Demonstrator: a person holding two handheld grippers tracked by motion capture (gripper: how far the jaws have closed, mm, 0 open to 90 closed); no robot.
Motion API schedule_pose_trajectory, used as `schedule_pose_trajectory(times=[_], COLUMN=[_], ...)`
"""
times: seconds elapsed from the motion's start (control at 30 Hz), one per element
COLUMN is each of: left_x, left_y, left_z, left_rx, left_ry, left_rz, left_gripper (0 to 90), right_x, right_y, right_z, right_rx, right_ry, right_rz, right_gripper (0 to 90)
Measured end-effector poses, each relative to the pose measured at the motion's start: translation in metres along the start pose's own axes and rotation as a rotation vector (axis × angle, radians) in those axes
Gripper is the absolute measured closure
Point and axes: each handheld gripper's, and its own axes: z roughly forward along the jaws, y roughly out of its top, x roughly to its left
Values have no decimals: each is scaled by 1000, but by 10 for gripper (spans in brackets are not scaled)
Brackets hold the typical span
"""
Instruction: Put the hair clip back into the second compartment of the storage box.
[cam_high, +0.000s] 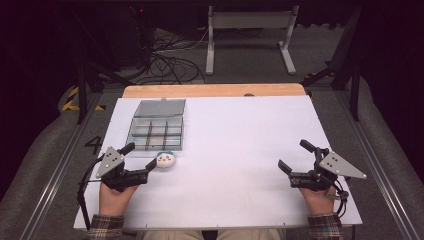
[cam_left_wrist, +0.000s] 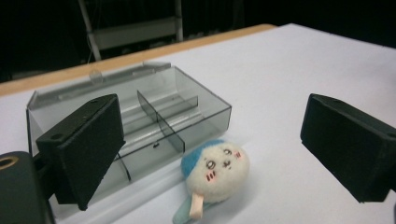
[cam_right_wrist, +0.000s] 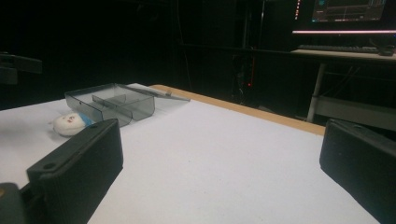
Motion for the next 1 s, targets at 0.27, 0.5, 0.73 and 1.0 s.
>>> schedule_pose_trajectory(times=[0.27,0.5,0.73,1.0], left_x=[-1,-2,-4,-8], left_y=[-3,-5,-6,-9], left_z=[11,18,25,35], left_rx=[90,121,154,221], left_ry=[3,-6,-6,4], left_rz=[-14,-25,-27,-19], left_gripper=[98,125,150,164], right_x=[2,1,1,1], right_y=[-1,-2,-2,-3], right_z=[2,2,3,4], right_rx=[22,37,35,45], right_ry=[4,-5,-9,-10], right_rz=[0,7,21,19], right_gripper=[0,0,0,0])
